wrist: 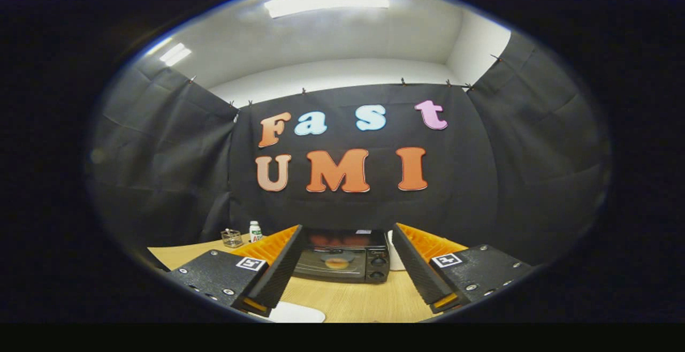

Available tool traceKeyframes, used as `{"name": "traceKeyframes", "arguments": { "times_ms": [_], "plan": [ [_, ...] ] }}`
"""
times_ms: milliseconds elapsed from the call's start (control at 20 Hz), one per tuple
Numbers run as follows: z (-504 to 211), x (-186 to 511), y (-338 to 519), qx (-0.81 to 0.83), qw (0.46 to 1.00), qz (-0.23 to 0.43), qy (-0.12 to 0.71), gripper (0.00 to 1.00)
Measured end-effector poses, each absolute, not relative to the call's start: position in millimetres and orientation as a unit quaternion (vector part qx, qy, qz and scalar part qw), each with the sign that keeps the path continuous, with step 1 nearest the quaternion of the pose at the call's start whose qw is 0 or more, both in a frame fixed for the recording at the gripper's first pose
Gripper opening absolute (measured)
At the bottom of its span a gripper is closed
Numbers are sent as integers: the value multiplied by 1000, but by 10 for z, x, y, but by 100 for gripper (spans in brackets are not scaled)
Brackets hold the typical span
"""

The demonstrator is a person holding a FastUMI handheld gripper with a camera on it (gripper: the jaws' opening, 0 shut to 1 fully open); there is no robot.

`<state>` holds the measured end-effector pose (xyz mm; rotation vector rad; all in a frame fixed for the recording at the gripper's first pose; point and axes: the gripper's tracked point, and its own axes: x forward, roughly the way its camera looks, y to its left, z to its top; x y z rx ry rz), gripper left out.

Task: Open the toaster oven, put the food inside, and close the toaster oven door.

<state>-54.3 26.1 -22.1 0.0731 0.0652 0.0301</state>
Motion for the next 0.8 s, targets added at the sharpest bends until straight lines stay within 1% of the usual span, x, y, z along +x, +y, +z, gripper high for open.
{"name": "traceKeyframes", "arguments": {
  "times_ms": [450,800],
  "plan": [
    [-154,-572,520,42,997,50,30,96],
    [-46,-551,604,41,997,60,12,97]
  ]
}}
